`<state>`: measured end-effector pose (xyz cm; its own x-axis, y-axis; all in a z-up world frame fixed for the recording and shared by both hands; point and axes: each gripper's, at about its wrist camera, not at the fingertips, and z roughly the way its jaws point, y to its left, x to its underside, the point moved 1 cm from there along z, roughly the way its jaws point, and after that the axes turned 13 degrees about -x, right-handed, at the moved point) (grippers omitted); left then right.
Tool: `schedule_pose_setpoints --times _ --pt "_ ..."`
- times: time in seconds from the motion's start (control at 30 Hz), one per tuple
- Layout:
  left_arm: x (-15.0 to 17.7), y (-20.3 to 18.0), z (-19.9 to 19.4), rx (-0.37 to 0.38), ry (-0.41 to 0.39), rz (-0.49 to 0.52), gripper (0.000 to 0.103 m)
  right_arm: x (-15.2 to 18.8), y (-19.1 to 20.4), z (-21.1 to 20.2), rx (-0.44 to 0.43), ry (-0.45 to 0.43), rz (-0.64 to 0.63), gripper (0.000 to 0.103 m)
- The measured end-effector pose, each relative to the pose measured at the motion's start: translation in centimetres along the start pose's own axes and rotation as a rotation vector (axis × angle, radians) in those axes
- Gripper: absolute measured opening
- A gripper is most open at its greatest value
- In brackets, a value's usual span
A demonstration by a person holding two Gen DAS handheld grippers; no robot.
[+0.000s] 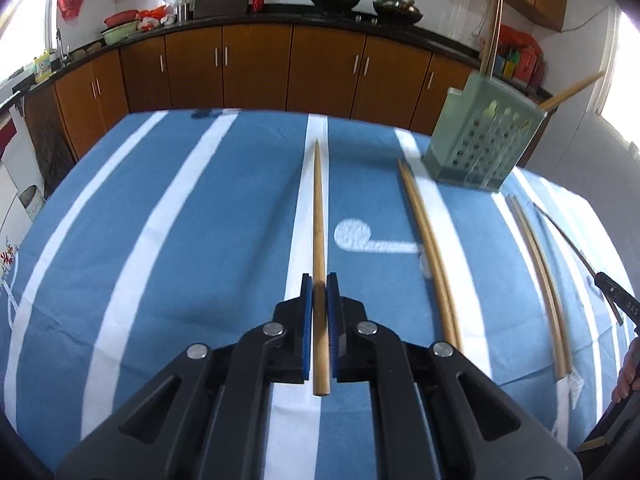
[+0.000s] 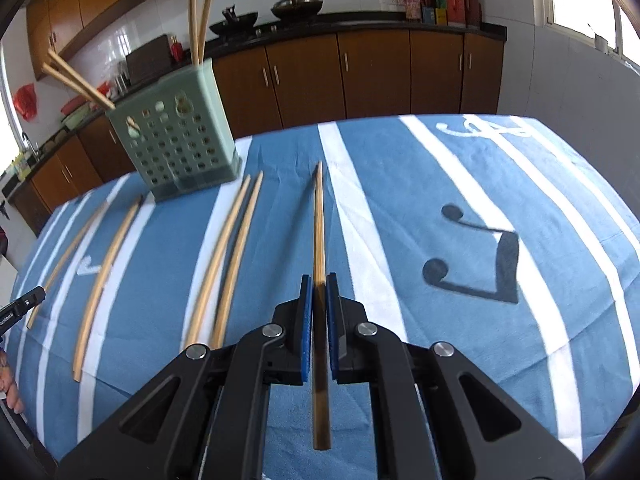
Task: Organize utensils
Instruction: 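Lift both held chopsticks upright and carry them above the green holder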
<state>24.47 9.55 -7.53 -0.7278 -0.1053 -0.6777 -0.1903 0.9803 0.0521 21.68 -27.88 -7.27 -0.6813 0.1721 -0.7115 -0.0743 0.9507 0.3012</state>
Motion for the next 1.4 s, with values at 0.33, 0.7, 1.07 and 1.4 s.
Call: schedule_pose_setpoints --times 0.33,0.7,1.07,1.4 --pt "-3.8 0.8 -5.9 0.051 -0.169 -0.058 0.008 -3.3 0.7 -4.5 -0.030 -0.152 -0.009 0.007" --pt "-7.1 0.8 -9.9 0.081 -0.291 -0.075 0.008 -5.3 1.6 -6.4 -0.046 -0.228 -0.037 0.007" --pt "-12.2 -1.1 -15.5 0.159 -0.438 -0.043 0.008 -10.9 4.5 -10.9 -0.174 -0.372 -0.079 0.007" --pt "-19.1 -6.7 -19.9 0.219 -0.618 -0.111 0.008 -16.6 8.5 -11.1 -0.285 -0.479 -0.116 0.007"
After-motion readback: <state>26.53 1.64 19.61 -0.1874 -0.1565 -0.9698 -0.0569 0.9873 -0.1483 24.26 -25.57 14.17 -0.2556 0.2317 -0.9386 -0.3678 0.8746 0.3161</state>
